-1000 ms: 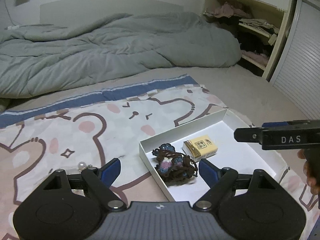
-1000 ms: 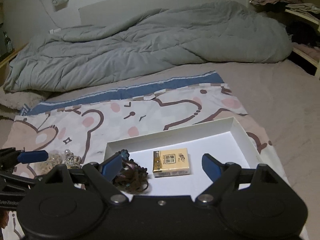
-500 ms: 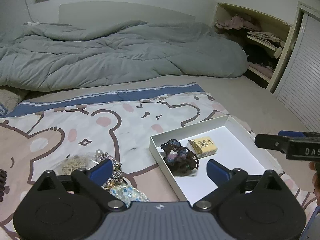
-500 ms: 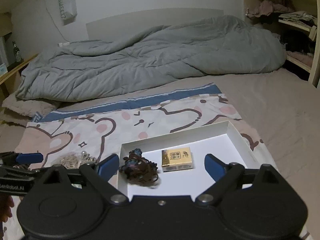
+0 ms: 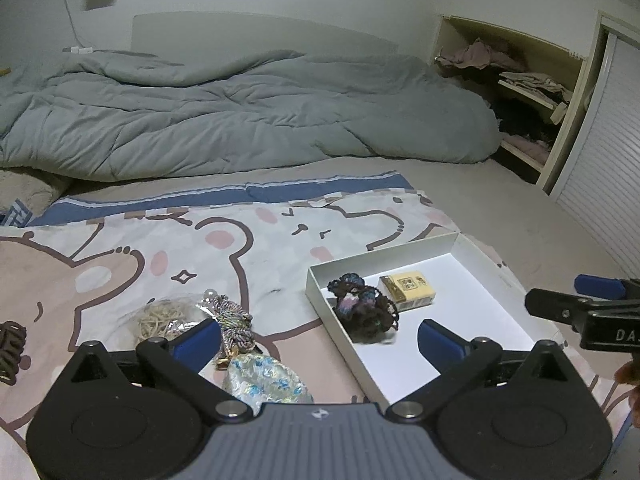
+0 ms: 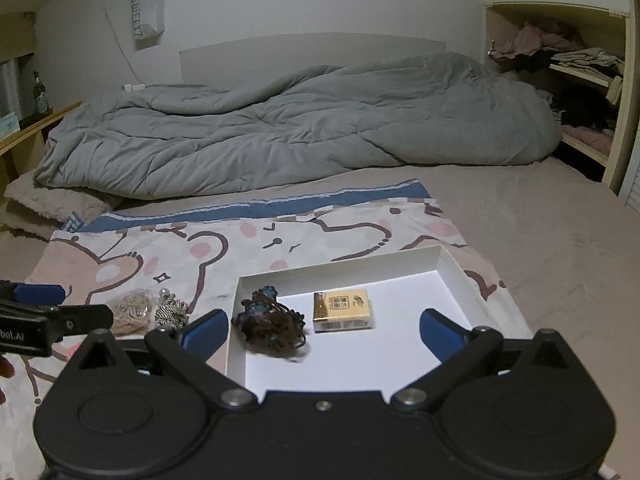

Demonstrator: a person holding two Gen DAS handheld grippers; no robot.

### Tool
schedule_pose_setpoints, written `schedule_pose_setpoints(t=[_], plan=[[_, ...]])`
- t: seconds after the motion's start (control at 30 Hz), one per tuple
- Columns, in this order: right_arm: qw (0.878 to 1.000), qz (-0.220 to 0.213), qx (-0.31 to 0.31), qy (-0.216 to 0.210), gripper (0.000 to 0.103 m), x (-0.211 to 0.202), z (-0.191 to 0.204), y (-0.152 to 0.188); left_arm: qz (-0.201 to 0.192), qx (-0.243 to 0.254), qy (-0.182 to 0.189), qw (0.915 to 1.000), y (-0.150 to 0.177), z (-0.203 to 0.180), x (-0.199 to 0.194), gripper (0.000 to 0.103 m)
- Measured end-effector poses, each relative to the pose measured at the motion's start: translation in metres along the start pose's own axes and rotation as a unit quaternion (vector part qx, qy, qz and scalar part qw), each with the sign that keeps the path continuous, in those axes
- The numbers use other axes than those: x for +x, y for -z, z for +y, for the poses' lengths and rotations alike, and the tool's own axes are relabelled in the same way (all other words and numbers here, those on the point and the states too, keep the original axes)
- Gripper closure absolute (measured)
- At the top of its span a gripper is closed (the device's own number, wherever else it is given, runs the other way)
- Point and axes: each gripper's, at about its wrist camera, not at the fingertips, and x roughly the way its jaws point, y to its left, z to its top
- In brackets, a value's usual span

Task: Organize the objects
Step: 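Withdraw both open tools from the box back toward the remaining items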

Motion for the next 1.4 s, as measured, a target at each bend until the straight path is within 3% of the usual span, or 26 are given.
schedule_pose_setpoints(t=[0.77,1.4], plan=[[1.000,-0.015,0.014,-0.011,0.000,0.004,0.004,0.015,-0.003,-0.016,-0.033,0.9993,0.010,0.033,-0.012,0.000],[0.998,-0.004,-0.016,-0.068,0.000,0.016,0.064,0.012,-0.019,-0.020,-0.068,0.9973,0.020,0.079,-0.044,0.000]])
